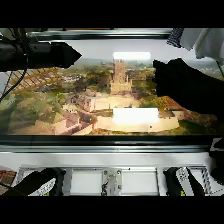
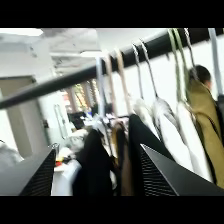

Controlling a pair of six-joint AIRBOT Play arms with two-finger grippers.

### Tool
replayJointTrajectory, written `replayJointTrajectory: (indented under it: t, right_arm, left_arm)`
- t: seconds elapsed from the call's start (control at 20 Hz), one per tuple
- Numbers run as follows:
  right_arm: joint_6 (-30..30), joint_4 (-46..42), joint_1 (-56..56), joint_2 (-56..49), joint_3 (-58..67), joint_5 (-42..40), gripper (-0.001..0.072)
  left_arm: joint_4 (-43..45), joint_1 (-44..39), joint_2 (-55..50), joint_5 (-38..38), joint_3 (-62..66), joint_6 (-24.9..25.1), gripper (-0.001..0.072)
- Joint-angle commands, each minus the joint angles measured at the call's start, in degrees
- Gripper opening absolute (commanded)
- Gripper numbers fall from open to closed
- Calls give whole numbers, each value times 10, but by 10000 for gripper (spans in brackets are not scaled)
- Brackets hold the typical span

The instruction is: Fold the clothes and pants, and hang the long-sleeved shirts on hangers.

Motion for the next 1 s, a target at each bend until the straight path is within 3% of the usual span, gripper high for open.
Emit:
replayJointTrajectory:
  t: [0.0,0.35,0.7,0.95]
  right_arm:
    - [-2,0,33,20,-11,10,572]
    - [-1,1,168,57,-121,10,572]
    - [-1,0,441,87,-320,10,572]
    - [-2,-14,579,78,-376,10,572]
  left_arm:
    - [0,0,0,0,0,0,13]
    - [0,0,0,-2,0,0,14]
    - [0,0,0,-3,0,0,13]
    - [0,0,0,-5,0,0,14]
